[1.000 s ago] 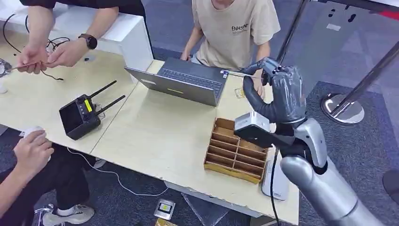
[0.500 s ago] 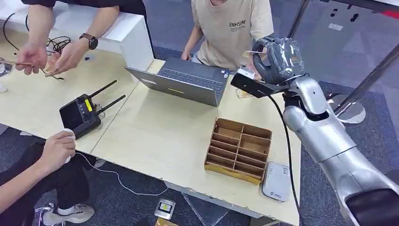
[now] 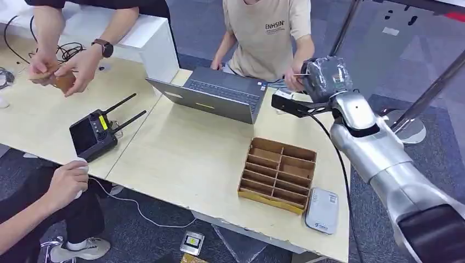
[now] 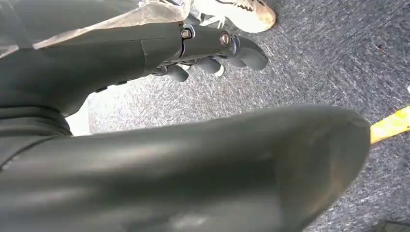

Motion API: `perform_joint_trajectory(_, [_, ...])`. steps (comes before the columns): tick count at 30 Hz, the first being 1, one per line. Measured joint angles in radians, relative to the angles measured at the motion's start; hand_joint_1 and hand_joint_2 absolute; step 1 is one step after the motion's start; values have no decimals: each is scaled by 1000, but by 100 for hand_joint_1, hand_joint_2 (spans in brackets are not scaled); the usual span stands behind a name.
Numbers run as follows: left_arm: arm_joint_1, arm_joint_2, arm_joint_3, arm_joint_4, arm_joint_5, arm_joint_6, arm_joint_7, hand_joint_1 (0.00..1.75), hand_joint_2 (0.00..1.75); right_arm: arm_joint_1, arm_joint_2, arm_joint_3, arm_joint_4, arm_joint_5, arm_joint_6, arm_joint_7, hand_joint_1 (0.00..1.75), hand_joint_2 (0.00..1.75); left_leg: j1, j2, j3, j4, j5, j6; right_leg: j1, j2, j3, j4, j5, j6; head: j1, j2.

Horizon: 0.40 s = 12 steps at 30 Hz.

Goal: Pass the card to the sensor for recognition and then transmit it.

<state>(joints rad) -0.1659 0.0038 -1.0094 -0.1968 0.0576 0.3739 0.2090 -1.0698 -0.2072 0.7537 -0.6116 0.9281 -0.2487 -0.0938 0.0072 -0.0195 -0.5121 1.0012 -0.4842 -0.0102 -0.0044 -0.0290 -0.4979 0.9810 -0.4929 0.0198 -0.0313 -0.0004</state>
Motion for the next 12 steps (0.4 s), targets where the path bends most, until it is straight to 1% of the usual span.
perform_joint_trajectory(3, [-1, 1, 0, 0, 0, -2, 0, 0, 0, -5, 0, 22, 24, 22, 2, 2, 175, 175, 0, 0, 0, 0, 0, 0, 0, 0, 0, 0, 0, 0, 0, 0])
perform_joint_trajectory(4, [-2, 1, 0, 0, 0, -3, 0, 0, 0, -6, 2, 26, 31, 24, 1, 3, 86, 175, 0, 0, 0, 0, 0, 0, 0, 0, 0, 0, 0, 0, 0, 0])
perform_joint_trajectory(5, [-3, 2, -1, 0, 0, -3, 0, 0, 0, -7, 3, 32, 39, 24, 0, 4, 0, 175, 0, 0, 0, 0, 0, 0, 0, 0, 0, 0, 0, 0, 0, 0])
perform_joint_trajectory(9, [-5, 4, -2, 0, 0, -3, 0, 0, 0, -7, 3, 43, 60, -19, 4, -2, 0, 175, 0, 0, 0, 0, 0, 0, 0, 0, 0, 0, 0, 0, 0, 0])
perform_joint_trajectory(11, [-5, 5, -2, 0, 0, -2, 0, 0, 0, -5, 3, 39, 65, -77, -5, -17, 0, 175, 0, 0, 0, 0, 0, 0, 0, 0, 0, 0, 0, 0, 0, 0])
perform_joint_trajectory(12, [-5, 5, -2, 0, 1, -1, -2, 0, 0, -2, 3, 34, 66, -111, -14, -28, 0, 0, 0, 1, 0, 0, 0, 0, 0, 0, 0, 0, 0, 0, 0, 0])
